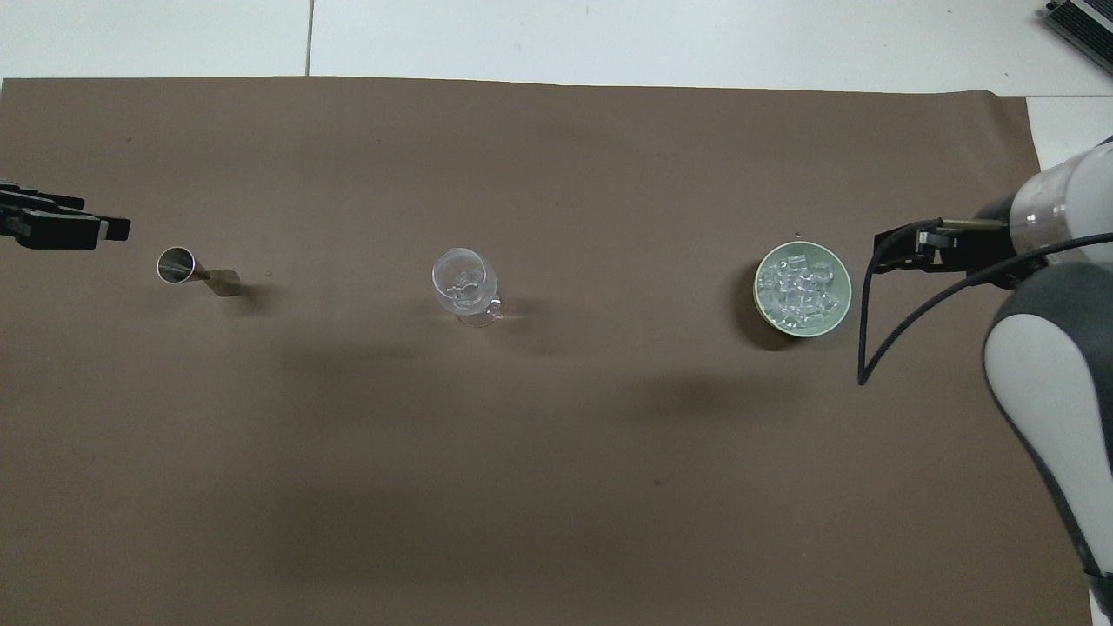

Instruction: Pour wine and add ice with both arms

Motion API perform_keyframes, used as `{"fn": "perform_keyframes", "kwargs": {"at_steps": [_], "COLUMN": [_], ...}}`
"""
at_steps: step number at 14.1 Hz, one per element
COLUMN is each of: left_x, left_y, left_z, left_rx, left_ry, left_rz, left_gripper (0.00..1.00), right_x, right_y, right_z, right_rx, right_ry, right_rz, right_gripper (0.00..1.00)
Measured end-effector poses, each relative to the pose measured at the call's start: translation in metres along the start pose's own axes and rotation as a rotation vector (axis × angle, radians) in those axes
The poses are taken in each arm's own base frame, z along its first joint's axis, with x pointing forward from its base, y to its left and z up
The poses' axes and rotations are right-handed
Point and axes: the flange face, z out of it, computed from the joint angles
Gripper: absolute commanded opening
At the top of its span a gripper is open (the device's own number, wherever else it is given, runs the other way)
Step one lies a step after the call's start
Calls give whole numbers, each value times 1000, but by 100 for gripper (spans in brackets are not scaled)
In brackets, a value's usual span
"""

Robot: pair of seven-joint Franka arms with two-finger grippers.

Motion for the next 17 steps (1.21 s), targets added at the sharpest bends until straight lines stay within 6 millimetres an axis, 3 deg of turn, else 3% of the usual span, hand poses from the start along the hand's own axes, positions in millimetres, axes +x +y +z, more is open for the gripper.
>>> {"fn": "perform_keyframes", "kwargs": {"at_steps": [1, 5, 10, 15, 17], "left_x": [-1, -15, -18, -19, -19], "left_y": [7, 22, 34, 33, 32], "left_z": [-3, -17, -19, -19, -19], "left_rx": [24, 164, 200, 207, 207], "left_ry": [-18, -137, -172, -180, -181], "left_rz": [-74, -155, -213, -222, -222], "left_gripper": [99, 100, 100, 100, 100], "right_x": [1, 3, 22, 28, 28], "right_y": [-6, -30, -28, -24, -25], "right_z": [18, 97, 174, 223, 224], "right_rx": [1, 8, 11, -40, -55], "right_ry": [-1, 25, 37, 28, 33], "right_rz": [-14, -68, -97, -136, -154], "right_gripper": [100, 100, 99, 82, 60]}}
